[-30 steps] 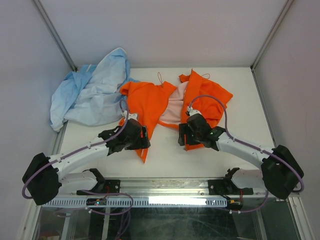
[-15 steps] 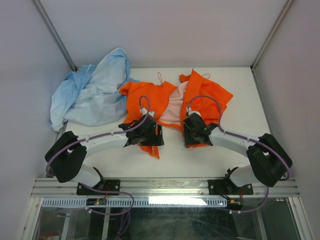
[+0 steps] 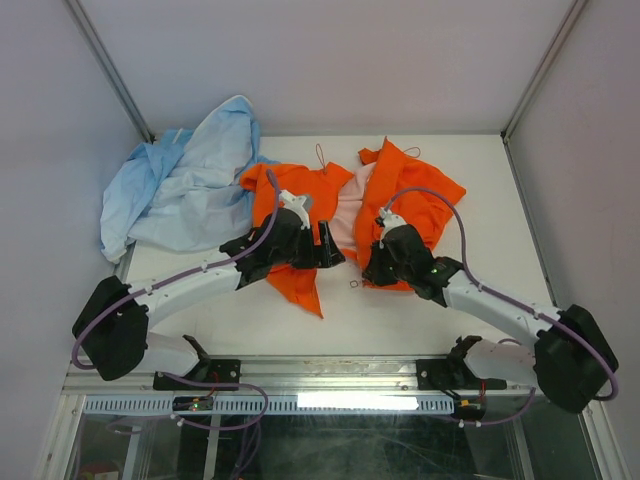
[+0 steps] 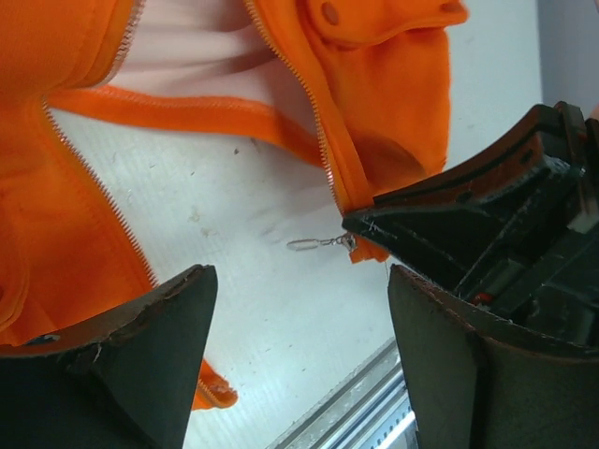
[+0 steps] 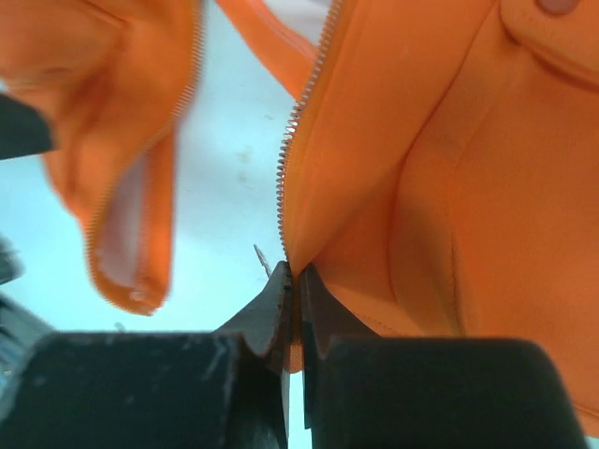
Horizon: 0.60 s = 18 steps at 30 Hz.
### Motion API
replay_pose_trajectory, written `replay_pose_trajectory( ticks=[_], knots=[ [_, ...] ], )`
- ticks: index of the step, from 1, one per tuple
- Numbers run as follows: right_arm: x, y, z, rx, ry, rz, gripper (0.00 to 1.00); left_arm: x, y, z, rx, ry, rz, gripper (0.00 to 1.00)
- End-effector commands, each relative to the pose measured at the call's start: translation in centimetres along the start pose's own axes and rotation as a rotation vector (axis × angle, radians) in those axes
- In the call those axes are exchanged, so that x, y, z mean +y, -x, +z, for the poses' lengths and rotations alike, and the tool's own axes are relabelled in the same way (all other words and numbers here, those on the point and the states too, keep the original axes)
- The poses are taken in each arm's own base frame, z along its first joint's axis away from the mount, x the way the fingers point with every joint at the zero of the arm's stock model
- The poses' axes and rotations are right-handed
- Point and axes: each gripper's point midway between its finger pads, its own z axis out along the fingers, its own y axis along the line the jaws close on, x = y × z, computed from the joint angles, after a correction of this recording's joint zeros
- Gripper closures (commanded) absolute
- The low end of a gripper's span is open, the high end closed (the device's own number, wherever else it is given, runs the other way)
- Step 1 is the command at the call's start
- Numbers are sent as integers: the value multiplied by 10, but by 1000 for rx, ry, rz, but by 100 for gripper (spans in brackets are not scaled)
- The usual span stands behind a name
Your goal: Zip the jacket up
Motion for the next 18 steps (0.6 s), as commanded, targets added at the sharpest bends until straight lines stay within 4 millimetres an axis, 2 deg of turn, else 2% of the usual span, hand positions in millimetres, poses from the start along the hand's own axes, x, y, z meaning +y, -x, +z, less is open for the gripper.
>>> replay_pose_trajectory(
  ticks=[1,7,10,14,18],
  knots=[
    [40,36,-22,-187,216,-15,100,-48,27,-7,-58,-200,-27,25],
    [57,39,-33,-266,347,-22,100,-63,26,6,-30,-302,-104,27],
    [60,35,-32,-263,374,-20,100,-65,17,24,18,-337,-131,31],
    [61,33,-34,-279,398,-9,100,-60,9,41,58,-324,-166,36],
    [60,31,-35,-295,404,0,100,-52,5,48,56,-300,-180,45]
  ],
)
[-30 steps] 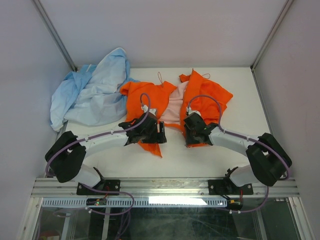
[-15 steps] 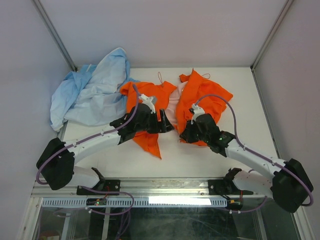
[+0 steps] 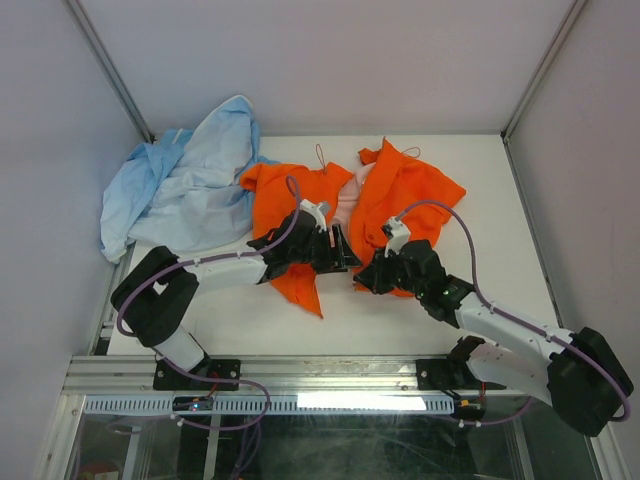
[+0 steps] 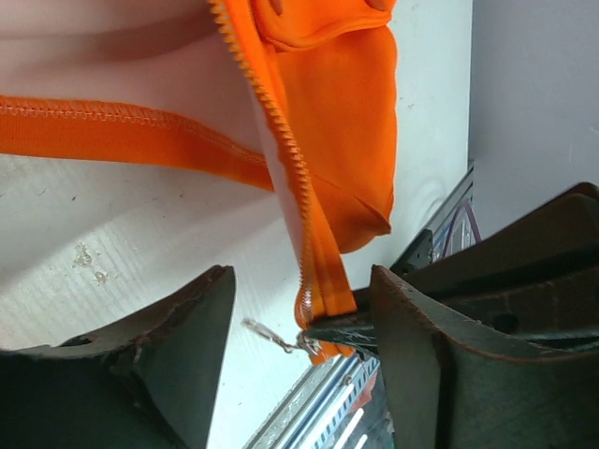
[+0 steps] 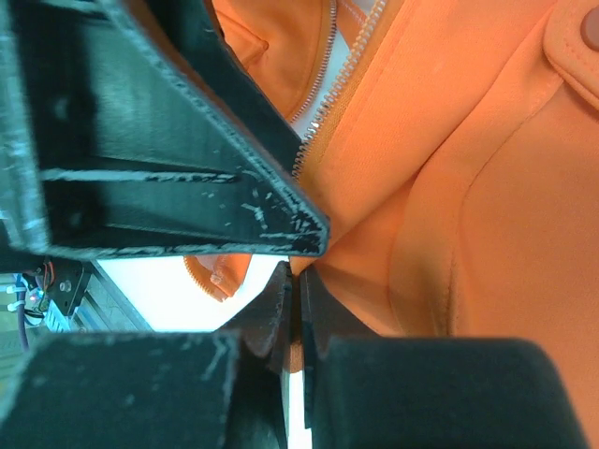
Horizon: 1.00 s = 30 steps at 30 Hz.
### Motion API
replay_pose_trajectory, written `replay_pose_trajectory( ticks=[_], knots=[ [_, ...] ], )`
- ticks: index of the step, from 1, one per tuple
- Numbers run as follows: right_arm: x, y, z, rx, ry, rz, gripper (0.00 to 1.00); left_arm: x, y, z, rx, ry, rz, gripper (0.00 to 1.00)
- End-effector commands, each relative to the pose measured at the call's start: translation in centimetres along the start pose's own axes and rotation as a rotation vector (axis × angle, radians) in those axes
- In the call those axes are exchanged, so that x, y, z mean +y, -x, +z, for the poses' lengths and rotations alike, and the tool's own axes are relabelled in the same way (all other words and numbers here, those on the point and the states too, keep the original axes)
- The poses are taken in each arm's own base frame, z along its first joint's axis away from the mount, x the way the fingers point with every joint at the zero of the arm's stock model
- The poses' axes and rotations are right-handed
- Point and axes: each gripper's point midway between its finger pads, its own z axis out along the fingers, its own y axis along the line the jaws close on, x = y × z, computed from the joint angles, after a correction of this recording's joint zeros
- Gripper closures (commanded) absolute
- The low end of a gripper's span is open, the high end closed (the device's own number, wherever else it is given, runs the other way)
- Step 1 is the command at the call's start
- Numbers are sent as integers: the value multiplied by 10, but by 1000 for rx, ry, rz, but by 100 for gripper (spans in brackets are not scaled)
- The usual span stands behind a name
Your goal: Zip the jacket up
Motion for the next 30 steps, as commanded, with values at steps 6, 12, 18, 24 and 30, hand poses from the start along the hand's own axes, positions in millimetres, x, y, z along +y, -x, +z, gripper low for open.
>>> replay_pose_trajectory(
  ticks=[6,12,18,24,30],
  knots=[
    [21,24,-4,-112,96,-6,98,-40,19,0,-46,-169,19,86],
    [9,20,-8,-91,74,-25,76,-46,23,-15,-107,-196,94,100],
    [13,25,-10,-91,116,-34,63,-57,27,-26,-155,-207,168,100],
    [18,21,-6,-56,144,-36,58,-68,26,-30,-188,-209,218,100],
    [12,20,-3,-74,125,-30,56,-76,23,-28,-198,-214,232,100]
  ],
)
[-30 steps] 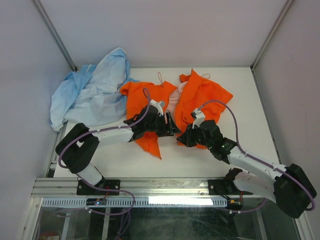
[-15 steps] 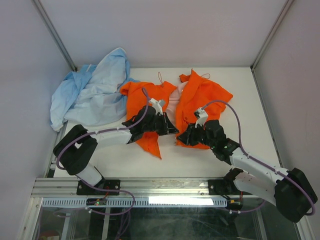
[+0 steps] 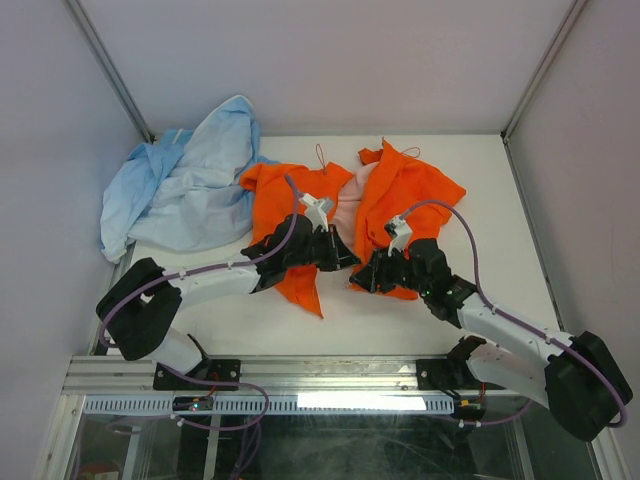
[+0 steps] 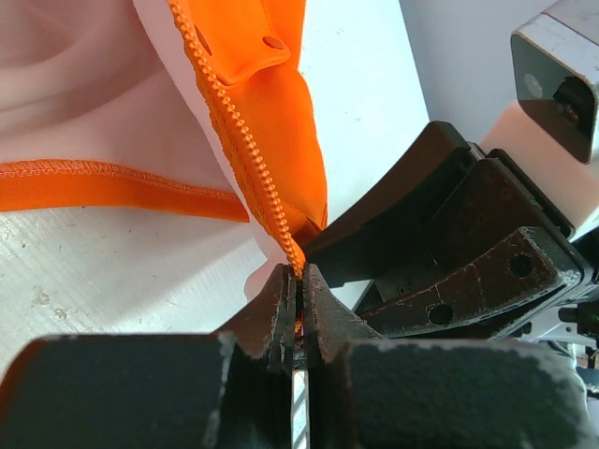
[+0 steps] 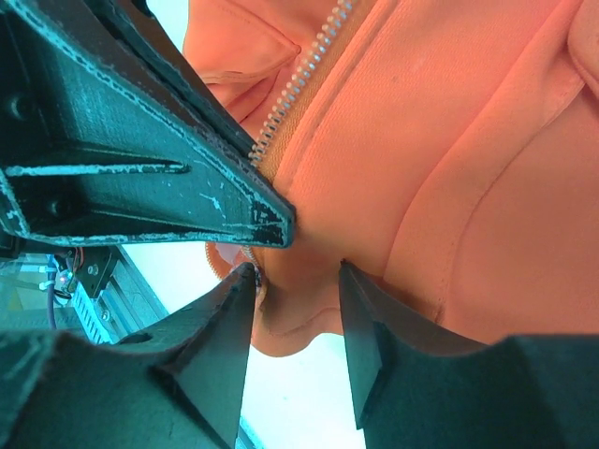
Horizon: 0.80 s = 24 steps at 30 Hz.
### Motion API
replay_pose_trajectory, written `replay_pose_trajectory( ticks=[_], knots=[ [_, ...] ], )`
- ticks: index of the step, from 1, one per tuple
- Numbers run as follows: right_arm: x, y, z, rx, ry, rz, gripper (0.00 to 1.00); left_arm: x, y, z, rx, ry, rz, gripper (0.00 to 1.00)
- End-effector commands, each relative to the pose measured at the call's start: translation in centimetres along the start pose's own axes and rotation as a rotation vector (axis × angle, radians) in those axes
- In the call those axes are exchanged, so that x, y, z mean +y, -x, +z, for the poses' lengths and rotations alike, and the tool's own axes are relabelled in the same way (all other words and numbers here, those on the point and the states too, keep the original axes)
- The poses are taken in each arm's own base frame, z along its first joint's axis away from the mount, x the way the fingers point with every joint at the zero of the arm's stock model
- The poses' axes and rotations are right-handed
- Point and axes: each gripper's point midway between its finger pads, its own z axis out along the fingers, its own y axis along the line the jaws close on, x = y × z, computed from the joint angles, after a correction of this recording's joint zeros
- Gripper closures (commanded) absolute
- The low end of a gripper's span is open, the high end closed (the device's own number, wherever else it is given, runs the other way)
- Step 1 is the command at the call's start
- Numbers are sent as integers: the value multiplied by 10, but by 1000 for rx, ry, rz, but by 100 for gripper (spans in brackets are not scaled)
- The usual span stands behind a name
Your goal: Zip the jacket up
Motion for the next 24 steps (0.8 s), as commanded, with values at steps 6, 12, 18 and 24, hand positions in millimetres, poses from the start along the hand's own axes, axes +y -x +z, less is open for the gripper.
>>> replay_pose_trajectory(
  ticks=[6,12,18,24],
  knots=[
    [10,14,2,-57,64,-67,84,-36,26,-8,-112,-63,104,100],
    [18,18,-2,-111,146,-95,100,-37,33,-24,-155,-43,135,80],
    [29,37,-16,-222,245,-148,100,-26,27,-45,-191,-29,201,49],
    [39,54,-26,-274,336,-163,100,-8,6,-51,-155,-44,357,34]
  ],
)
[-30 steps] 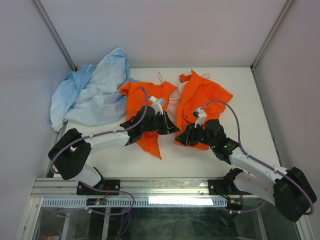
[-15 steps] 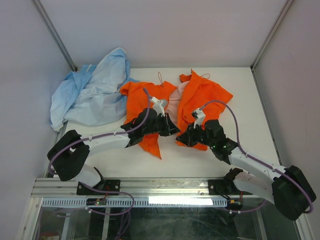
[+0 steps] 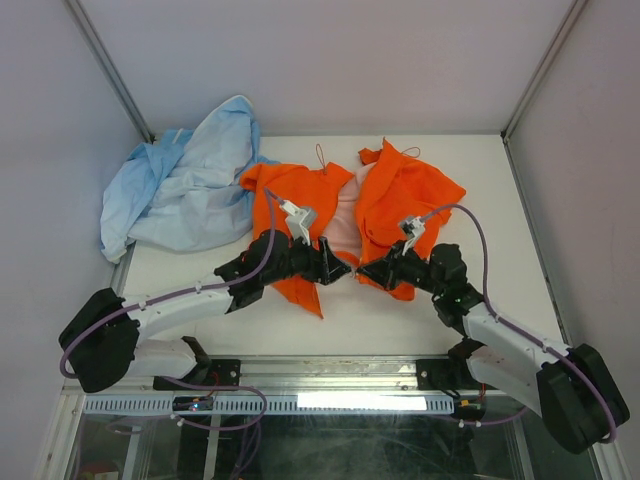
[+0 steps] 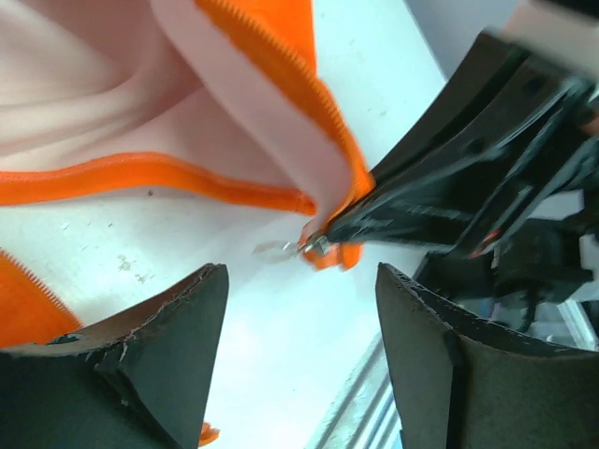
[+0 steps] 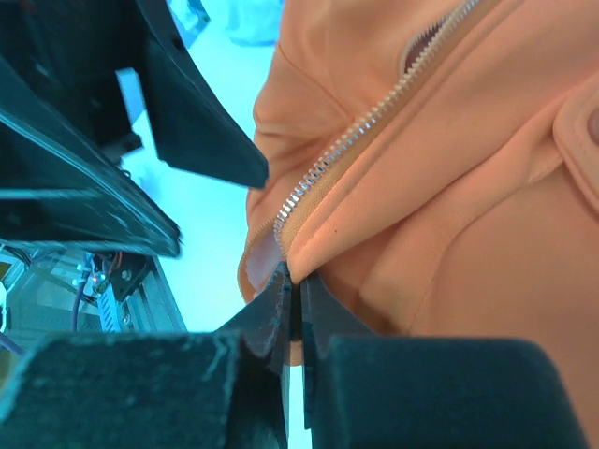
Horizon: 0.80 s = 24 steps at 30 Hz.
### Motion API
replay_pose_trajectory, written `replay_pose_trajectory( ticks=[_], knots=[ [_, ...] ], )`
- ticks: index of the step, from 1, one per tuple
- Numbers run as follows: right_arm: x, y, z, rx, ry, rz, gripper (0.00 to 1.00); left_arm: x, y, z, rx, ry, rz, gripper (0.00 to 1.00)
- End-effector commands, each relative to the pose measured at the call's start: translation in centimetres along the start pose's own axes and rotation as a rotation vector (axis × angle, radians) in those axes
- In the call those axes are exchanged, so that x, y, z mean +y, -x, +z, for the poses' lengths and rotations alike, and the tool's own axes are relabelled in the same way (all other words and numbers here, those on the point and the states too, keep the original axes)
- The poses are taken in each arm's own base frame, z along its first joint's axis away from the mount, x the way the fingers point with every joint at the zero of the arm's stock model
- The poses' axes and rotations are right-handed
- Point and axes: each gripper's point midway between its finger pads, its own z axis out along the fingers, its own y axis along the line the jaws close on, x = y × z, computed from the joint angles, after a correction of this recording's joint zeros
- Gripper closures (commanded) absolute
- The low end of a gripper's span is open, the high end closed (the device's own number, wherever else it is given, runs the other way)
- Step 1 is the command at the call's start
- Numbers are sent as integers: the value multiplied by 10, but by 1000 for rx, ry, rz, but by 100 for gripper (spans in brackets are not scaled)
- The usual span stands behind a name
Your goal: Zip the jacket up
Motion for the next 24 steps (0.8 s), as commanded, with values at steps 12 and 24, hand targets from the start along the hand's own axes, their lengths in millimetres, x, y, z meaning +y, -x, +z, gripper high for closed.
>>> replay_pose_trajectory(
  ticks=[12,24],
  knots=[
    [36,40,-7,-113,201,-85,100,-2,-12,16,-25,-191,508,35],
    [43,39,-9,-80,247,-146,100,-9,-15,20,-58,-337,920,36]
  ],
)
